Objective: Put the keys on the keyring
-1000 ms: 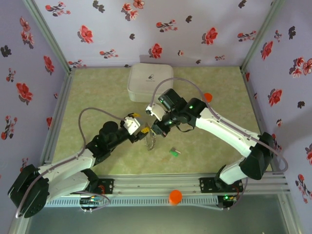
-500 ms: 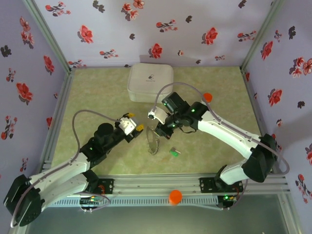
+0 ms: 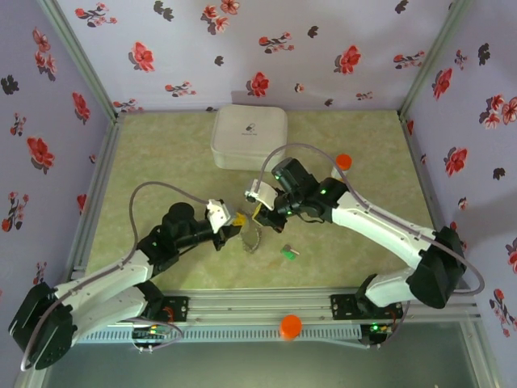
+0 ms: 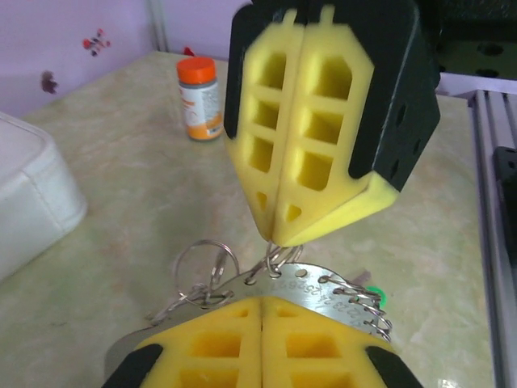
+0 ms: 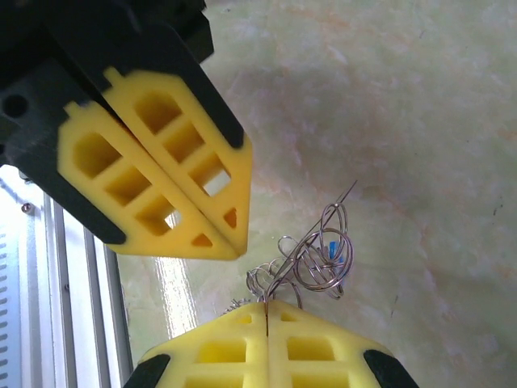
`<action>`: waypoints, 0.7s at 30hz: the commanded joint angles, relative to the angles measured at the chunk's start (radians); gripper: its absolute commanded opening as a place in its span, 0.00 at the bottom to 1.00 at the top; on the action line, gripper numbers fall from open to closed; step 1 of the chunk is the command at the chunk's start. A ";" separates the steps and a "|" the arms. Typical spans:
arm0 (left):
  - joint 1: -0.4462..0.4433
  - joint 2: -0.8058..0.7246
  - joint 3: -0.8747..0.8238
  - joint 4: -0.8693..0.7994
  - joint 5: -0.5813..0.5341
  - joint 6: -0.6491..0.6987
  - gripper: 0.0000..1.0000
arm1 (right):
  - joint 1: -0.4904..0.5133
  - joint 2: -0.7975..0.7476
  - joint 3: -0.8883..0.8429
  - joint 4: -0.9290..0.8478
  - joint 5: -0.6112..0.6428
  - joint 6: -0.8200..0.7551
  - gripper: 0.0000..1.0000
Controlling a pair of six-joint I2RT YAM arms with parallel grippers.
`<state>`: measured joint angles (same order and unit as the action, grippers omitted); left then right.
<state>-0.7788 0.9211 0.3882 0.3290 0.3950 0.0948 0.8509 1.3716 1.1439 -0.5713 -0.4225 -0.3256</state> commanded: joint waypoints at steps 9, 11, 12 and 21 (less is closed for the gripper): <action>0.008 0.062 0.028 0.068 0.046 -0.018 0.19 | 0.041 -0.031 -0.024 0.049 0.009 -0.073 0.00; 0.007 0.066 0.028 0.073 0.047 -0.014 0.19 | 0.048 -0.029 -0.021 0.045 0.017 -0.077 0.00; 0.008 0.066 0.028 0.074 0.048 -0.012 0.19 | 0.052 -0.028 -0.019 0.044 0.017 -0.083 0.00; 0.007 0.070 0.017 0.108 0.079 -0.013 0.22 | 0.089 0.015 0.019 0.015 0.132 -0.109 0.00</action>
<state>-0.7742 0.9833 0.3882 0.3626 0.4370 0.0841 0.9180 1.3636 1.1332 -0.5480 -0.3386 -0.4099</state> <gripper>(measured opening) 0.223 0.065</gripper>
